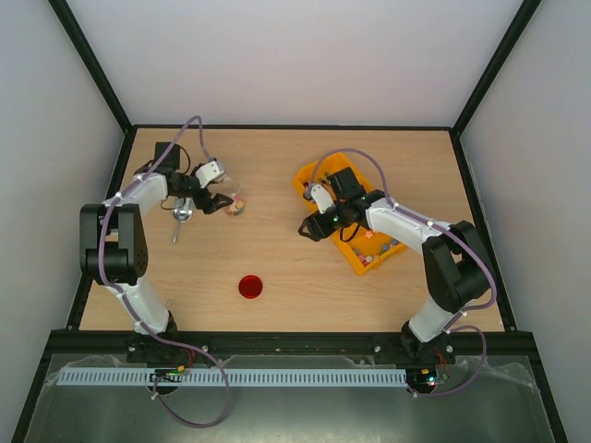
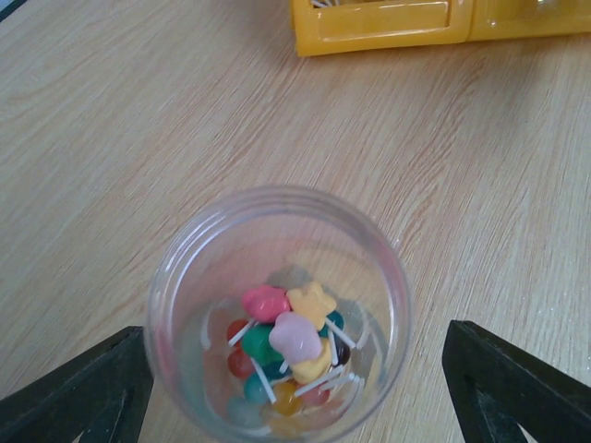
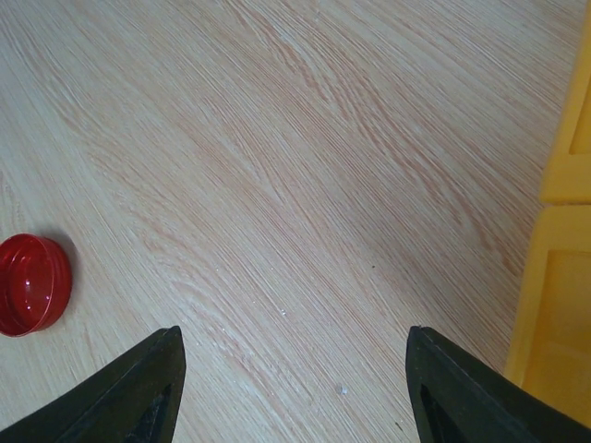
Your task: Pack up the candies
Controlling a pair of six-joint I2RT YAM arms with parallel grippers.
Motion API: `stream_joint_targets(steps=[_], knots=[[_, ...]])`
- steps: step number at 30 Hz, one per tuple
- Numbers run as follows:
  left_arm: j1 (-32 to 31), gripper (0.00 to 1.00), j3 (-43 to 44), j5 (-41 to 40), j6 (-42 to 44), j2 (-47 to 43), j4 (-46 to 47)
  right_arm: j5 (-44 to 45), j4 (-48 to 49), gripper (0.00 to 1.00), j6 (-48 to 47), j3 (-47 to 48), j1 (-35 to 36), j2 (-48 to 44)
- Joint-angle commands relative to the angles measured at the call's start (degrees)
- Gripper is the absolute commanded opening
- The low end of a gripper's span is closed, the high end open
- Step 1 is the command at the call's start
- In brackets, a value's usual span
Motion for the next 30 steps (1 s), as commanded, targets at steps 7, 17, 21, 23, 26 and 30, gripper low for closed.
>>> stream_joint_targets(steps=[7,17,21,23,26,30], knots=[[-3.77,0.74,0.72,1.89,3.91,0.88,-0.89,-0.68,-2.87,0.66,-0.22,1.11,0.13,-1.84],[-9.13,0.66,-3.91,4.31,5.36,-5.89,-4.61,-0.17,-2.38,0.66,-0.12,0.95,0.08,-2.62],[-13.88,0.66,-6.67,5.35,5.36,-9.16,-6.76,0.53,-2.17,0.67,-0.42,1.01,0.12,-2.99],[-16.28,0.66,-7.85,5.61,5.67,-10.93,-8.30,1.05,-1.99,0.67,-0.35,0.91,0.12,-3.38],[-20.58,0.67,-10.84,5.51,4.22,-13.74,-7.67,1.63,-1.60,0.67,-0.23,0.67,0.04,-4.08],[-25.48,0.67,-16.07,4.09,0.25,-17.60,-2.32,2.68,-1.38,0.68,-0.30,0.14,-0.36,-4.68]])
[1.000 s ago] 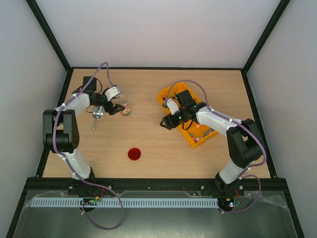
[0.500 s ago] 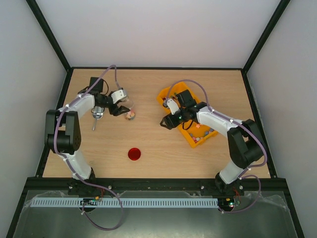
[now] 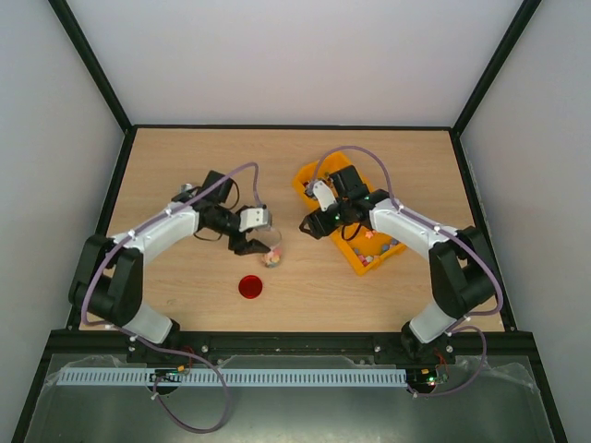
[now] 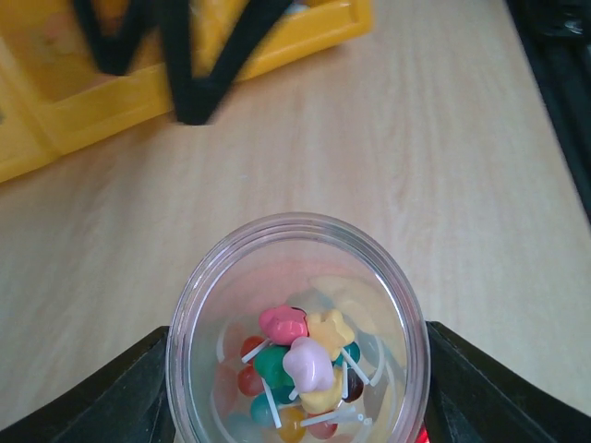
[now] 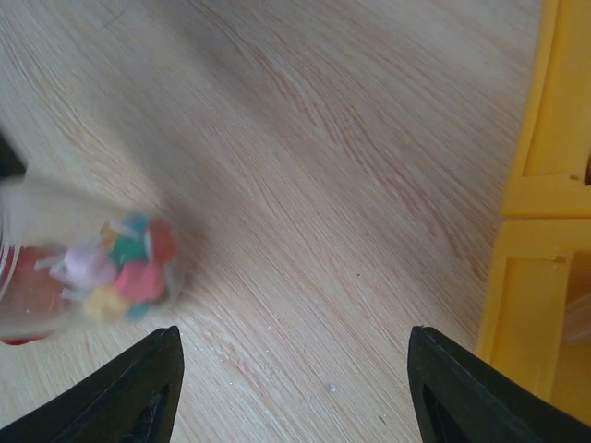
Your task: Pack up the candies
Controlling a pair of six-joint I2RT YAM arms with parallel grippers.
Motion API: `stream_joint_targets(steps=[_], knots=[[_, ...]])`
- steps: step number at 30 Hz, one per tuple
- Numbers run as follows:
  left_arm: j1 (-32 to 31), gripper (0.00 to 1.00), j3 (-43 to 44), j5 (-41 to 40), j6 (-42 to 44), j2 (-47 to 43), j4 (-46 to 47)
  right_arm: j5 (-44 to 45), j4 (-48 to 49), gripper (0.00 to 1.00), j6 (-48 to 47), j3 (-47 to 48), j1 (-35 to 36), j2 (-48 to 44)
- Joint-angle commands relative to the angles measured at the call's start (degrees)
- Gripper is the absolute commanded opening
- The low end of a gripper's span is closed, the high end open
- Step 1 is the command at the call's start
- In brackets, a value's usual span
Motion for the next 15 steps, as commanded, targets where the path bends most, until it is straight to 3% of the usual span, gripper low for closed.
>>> stream_joint_targets(steps=[1,7,12,15], knots=[[-4.44,0.67,-4.92,1.21,-3.20,-4.44,4.52,1.28,-1.31,0.68,-0.29,-0.05,-0.53,-2.58],[-8.28,0.70,-7.94,-1.58,-5.85,-5.95,7.57,1.46,-1.38,0.68,-0.84,-1.13,-1.34,-3.88],[-8.69,0.86,-7.49,-2.58,-6.46,-5.66,6.95,1.58,-1.74,0.72,-1.68,-2.10,-1.39,-5.43],[-8.43,0.90,-7.48,-2.55,-6.35,-7.07,6.38,1.78,-1.81,0.78,-2.02,-2.54,-1.35,-6.46]])
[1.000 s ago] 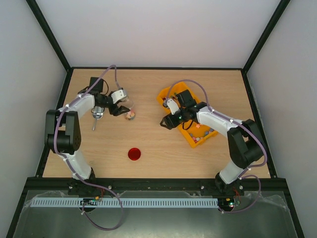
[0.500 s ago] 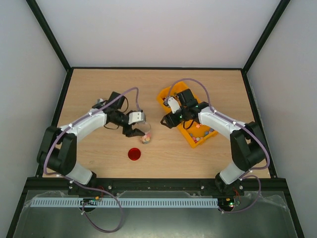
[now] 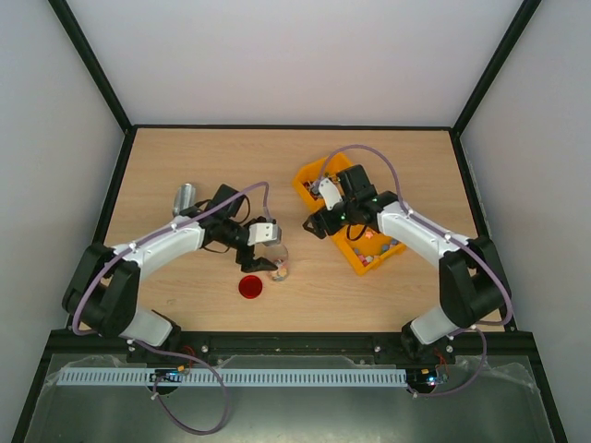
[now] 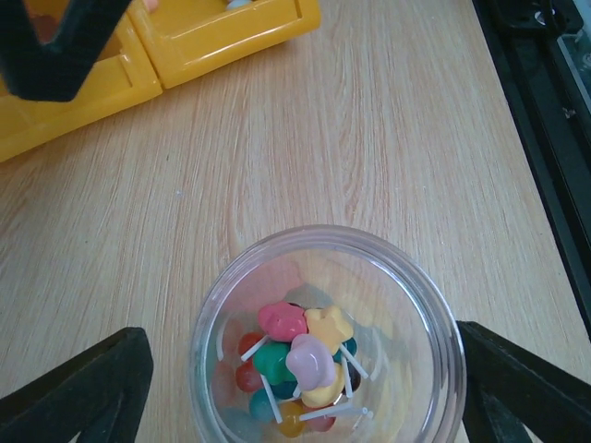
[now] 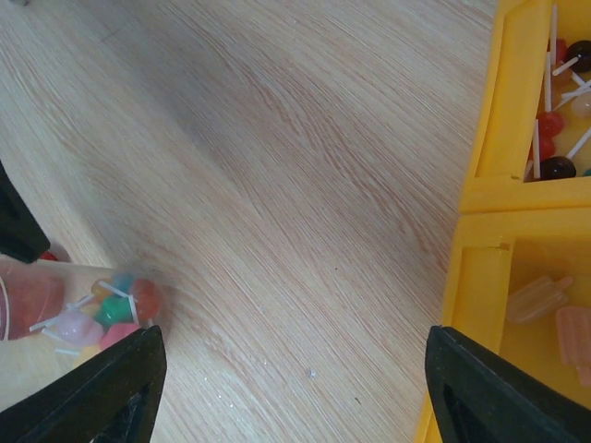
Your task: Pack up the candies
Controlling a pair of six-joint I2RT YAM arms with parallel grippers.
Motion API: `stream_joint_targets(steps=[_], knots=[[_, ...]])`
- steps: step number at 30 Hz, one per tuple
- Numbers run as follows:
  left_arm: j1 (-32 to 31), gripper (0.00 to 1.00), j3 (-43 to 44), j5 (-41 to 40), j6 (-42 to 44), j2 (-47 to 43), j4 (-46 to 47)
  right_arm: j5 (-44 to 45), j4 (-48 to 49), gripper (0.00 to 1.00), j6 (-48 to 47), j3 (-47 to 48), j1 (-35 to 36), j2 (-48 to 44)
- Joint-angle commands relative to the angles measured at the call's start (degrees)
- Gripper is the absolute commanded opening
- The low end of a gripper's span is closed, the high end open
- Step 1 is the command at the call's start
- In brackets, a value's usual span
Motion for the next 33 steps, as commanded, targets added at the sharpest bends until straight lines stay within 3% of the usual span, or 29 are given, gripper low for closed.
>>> stream_joint_targets(steps=[1,5,9,14,18,22,26,30,33], knots=[[0.20,0.91,0.00,0.53,0.29,-2.90,-0.42,0.35,-1.88,0.80,-1.21,-1.25,-0.14,-2.91],[2.18,0.99,0.28,1.47,2.20,-6.99,-5.17,-0.06,-1.74,0.87,-1.59,-2.18,-0.19,-5.17],[7.20,0.99,0.27,1.77,5.42,-11.76,-12.97,-0.25,-0.61,0.91,-2.65,-3.31,-0.14,-8.18],[13.79,0.96,-2.79,-0.22,9.83,-18.33,-20.53,-0.57,0.42,0.93,-3.49,-4.20,-0.15,-11.05],[14.36,0.90,-7.98,-4.63,16.50,-23.43,-25.40,-0.69,1.09,0.93,-3.57,-4.46,-0.14,-11.71],[12.10,0.83,-12.15,-8.84,20.22,-27.49,-26.74,-0.44,1.13,0.94,-3.59,-4.04,-0.14,-11.05],[5.66,0.71,-16.84,-14.69,19.82,-30.72,-23.36,0.03,0.01,0.94,-3.55,-3.52,-0.15,-9.26],[-2.42,0.64,-19.00,-18.38,15.82,-28.54,-18.67,-0.20,-0.25,0.94,-3.38,-3.61,-0.19,-9.32],[-4.92,0.57,-19.03,-19.22,12.55,-25.23,-14.95,0.18,-0.51,0.94,-3.50,-3.74,-0.14,-9.51]])
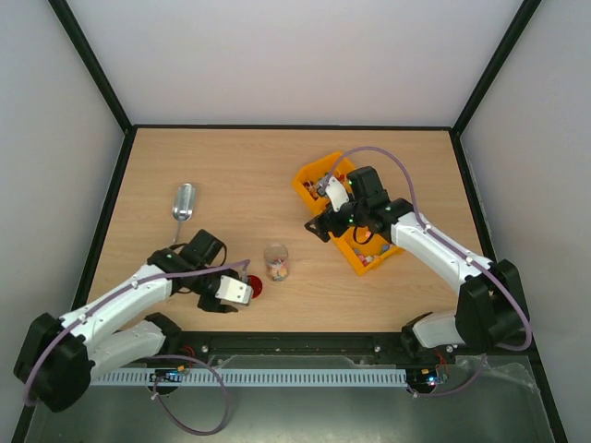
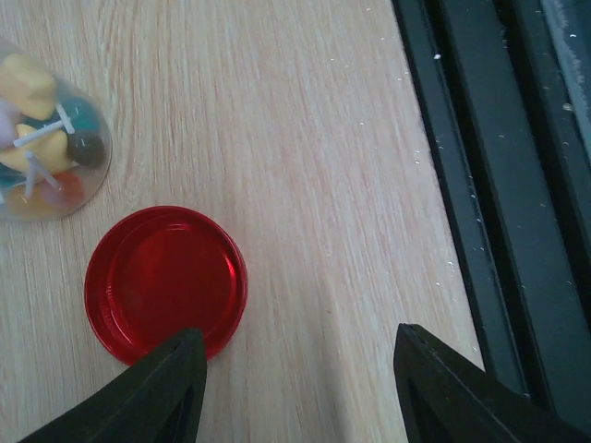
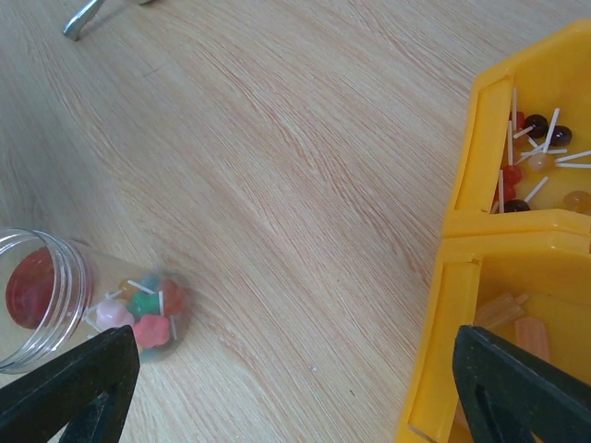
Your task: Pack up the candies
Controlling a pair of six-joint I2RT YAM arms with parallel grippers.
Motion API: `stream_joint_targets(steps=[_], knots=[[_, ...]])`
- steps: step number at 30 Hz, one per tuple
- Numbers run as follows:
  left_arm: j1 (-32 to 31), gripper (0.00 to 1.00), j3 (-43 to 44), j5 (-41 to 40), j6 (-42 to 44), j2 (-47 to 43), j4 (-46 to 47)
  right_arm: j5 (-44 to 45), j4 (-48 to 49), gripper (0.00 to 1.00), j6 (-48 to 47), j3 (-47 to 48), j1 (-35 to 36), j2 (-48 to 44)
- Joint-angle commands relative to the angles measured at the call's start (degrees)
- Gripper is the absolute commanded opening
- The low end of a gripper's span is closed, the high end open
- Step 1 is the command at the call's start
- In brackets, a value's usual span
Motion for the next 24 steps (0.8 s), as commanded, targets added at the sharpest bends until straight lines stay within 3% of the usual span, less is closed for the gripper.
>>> stream_joint_targets(steps=[1,9,19,24], knots=[[-3.13,0.57,-0.30,-3.11,-3.98,3.98,6.78,0.04,-1.47,0.94,-0.81,-0.24,-0.14,-0.13],[-7.59,0.45,-1.85,-9.36,-2.90,9.91,13.81,0.11,-1.65,0.94,-0.98,-0.48,-0.15,-0.64],[-8.44,0.24,-2.07,-13.53,-0.55,15.97,14.40,0.36,-1.82,0.93,-1.41,-1.62,-0.14,-2.53],[-8.50,0.14,-1.63,-11.78,1.27,15.54,10.54,-0.07,-2.20,0.92,-2.26,-1.64,-0.14,-3.18]])
